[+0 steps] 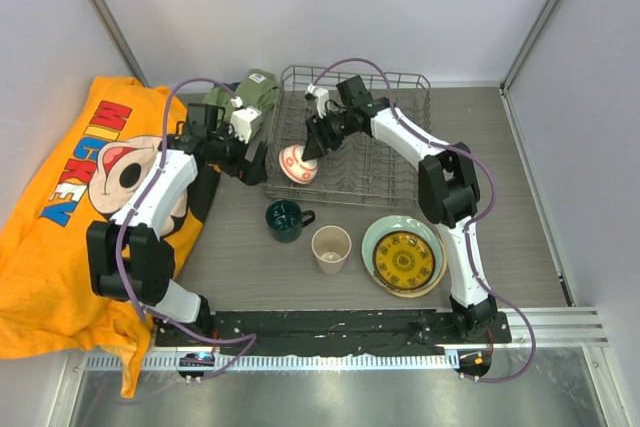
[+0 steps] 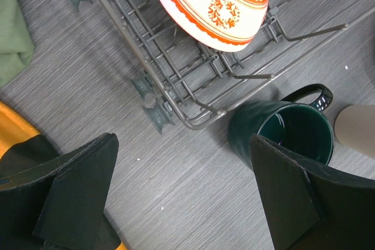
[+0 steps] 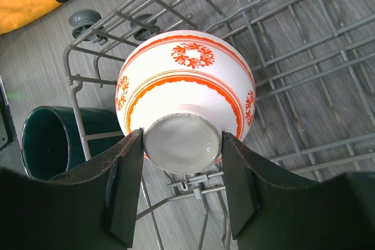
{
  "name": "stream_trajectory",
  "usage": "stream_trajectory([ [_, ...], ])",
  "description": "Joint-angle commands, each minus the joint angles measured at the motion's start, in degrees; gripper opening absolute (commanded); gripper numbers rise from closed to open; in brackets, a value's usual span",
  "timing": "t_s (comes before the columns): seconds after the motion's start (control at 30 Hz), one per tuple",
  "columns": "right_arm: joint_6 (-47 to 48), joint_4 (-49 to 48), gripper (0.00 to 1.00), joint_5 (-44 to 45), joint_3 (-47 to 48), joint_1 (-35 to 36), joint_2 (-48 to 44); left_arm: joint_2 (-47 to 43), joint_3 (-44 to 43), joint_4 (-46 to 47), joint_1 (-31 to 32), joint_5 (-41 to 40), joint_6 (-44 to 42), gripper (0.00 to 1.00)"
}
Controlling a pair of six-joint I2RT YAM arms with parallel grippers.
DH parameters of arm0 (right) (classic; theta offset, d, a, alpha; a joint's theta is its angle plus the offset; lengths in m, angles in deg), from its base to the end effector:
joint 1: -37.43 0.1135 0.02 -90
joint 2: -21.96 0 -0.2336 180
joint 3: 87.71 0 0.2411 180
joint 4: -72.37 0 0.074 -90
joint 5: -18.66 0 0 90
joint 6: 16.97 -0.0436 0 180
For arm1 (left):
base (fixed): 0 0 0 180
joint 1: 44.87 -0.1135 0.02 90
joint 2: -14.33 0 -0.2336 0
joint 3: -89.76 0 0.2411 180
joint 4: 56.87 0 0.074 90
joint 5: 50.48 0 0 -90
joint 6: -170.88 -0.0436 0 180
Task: Unload the mixed dishes from the dish rack
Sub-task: Pick up the bowl from the dish rack.
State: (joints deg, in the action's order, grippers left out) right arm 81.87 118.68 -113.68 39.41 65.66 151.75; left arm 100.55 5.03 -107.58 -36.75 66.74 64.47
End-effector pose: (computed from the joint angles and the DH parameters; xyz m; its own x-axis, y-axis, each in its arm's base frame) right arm 0.4091 0.2529 0.2016 -0.5433 -0.4206 -0.7266 -0.8325 0.3821 0.4013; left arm 0.3088 -0.0642 0.2512 -0.6365 0.3446 -0.6900 0.6077 0.7750 -0.1735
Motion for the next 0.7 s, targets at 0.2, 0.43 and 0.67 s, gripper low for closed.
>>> stream_trajectory([
  [0.2,-2.51,-3.51,0.01,-4.32,3.92,-0.19,-3.23,3.08,-2.71,7.11,-0.30,8.98,9.79,0.98],
  [0.43,-4.35,-3.95,0.01,-4.94,5.15,-0.89,-4.64,5.71,-3.76,11.94,-0.30,12.94,17.10,0.96],
  [0.67,-6.11,-4.13,0.01,-5.99,6.74,-1.77,-5.78,6.95,-3.42,15.72,-0.30,14.52,21.32,0.93],
])
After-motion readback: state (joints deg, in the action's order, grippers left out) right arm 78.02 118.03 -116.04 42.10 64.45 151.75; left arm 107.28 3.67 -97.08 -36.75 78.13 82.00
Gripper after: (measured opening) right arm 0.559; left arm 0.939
